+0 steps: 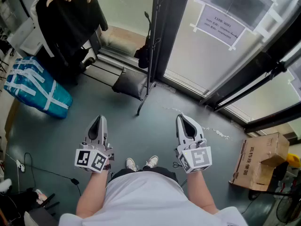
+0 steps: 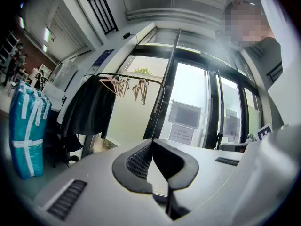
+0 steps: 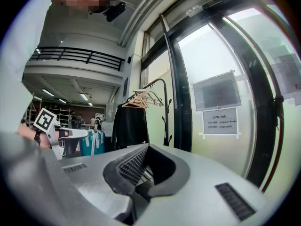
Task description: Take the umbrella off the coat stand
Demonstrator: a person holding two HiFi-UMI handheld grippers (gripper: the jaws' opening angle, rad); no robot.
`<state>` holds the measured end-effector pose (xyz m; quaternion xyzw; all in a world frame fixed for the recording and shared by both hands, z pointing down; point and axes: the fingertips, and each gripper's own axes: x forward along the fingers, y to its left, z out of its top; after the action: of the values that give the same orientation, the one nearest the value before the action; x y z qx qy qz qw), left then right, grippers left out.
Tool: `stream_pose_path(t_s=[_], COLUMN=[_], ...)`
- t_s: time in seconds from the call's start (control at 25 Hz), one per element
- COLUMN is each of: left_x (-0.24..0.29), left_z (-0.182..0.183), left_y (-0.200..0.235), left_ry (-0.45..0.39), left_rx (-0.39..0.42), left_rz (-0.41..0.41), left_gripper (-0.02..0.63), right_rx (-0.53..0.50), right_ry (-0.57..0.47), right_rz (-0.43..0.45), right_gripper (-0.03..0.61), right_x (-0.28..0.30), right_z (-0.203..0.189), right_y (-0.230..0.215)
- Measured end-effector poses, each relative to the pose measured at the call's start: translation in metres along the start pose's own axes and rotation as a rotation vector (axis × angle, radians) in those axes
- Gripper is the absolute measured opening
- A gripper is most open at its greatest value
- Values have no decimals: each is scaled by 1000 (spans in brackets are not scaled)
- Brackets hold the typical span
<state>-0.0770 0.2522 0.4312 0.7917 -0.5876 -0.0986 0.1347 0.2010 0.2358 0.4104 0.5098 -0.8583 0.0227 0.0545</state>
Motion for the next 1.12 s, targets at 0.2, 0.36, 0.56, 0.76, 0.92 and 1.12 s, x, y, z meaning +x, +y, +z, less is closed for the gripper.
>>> stream_pose_path(t_s=[0.2, 0.36, 0.56, 0.76, 0.92, 1.12], left_x=[6, 9, 14, 25, 32, 35], left_z=[2, 1, -5, -15, -17, -14], left_y=[-5, -8, -12, -26, -34, -24], left_ry=[-7, -7, 2, 20, 15, 24], left_rx=[3, 5, 3, 5, 19, 32], left_rz=[0, 5, 5, -8, -14, -2], left_gripper=[25, 25, 25, 25, 25, 25], right_rx=[-4, 6, 25, 17, 46, 74], right_ry=[-2, -8, -16, -19, -14, 9], right_rz=[2, 14, 17, 10, -1, -10], right_gripper=[17, 17, 18, 17, 18, 18], right_x=[2, 2, 0, -8, -15, -10], right_z=[1, 1, 0, -6, -20, -29], right_y=[-6, -10, -17, -27, -40, -43])
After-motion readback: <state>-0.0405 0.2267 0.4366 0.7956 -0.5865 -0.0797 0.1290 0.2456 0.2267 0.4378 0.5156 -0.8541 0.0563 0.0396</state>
